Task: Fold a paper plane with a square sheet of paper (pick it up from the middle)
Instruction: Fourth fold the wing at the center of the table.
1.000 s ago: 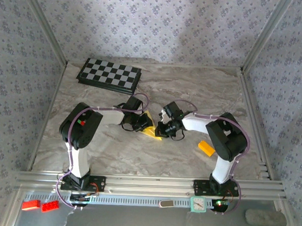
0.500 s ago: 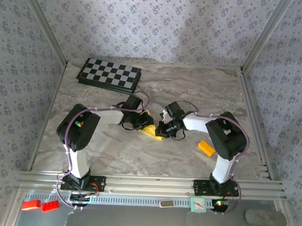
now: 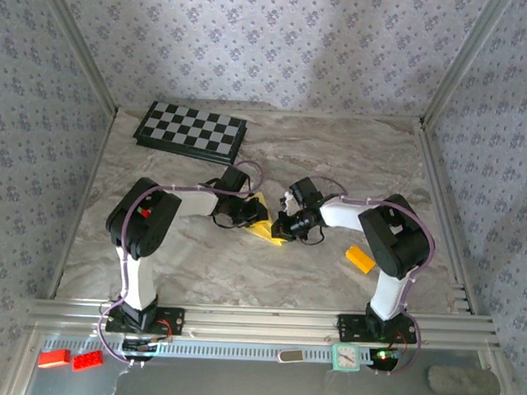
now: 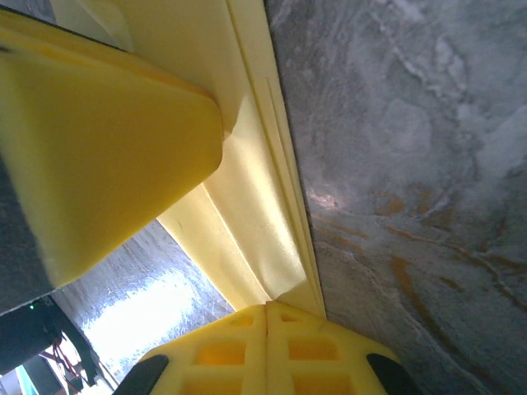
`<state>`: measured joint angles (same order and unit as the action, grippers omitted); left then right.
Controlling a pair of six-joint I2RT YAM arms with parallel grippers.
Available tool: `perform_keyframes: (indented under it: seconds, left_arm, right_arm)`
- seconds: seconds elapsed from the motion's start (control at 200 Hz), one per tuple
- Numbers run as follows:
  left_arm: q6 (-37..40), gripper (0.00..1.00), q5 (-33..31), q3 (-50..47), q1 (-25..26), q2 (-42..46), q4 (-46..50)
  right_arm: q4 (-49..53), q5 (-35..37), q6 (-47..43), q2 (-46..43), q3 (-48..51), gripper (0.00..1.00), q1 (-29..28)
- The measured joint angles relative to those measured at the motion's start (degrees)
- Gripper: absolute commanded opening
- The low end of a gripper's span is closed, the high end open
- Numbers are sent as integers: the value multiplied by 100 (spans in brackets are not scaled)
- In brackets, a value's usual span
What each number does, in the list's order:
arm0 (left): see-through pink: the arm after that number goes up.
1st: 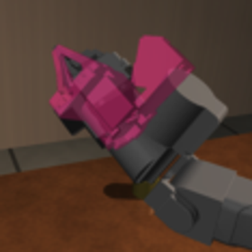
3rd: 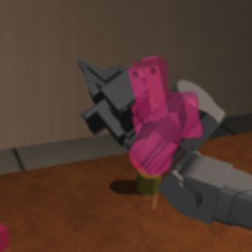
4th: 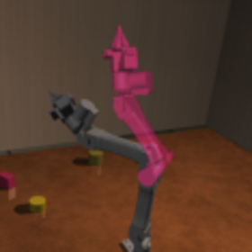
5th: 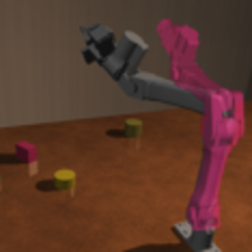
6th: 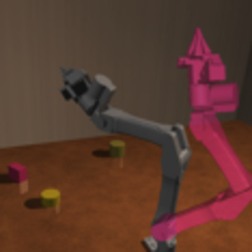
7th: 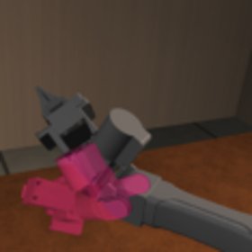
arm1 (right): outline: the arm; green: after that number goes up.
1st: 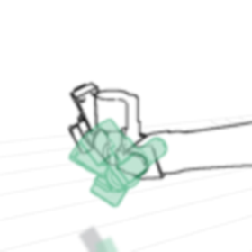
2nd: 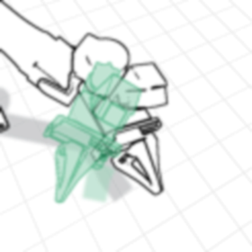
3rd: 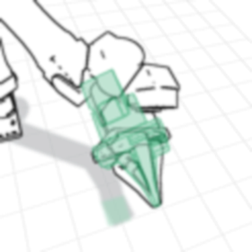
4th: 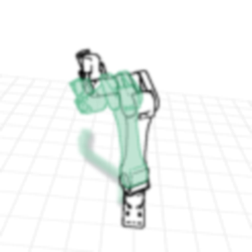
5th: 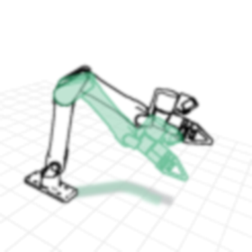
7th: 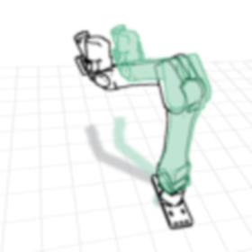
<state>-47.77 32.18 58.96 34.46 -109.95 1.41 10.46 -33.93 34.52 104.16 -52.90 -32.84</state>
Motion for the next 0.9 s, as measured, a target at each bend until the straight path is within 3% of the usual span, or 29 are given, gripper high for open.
perform_keyframes:
  seconds: [0.9]
  left_arm:
    - [186, 18, 188, 0, -210, -76, -146]
  right_arm:
    - [-85, -37, -68, -55, -286, 4, 149]
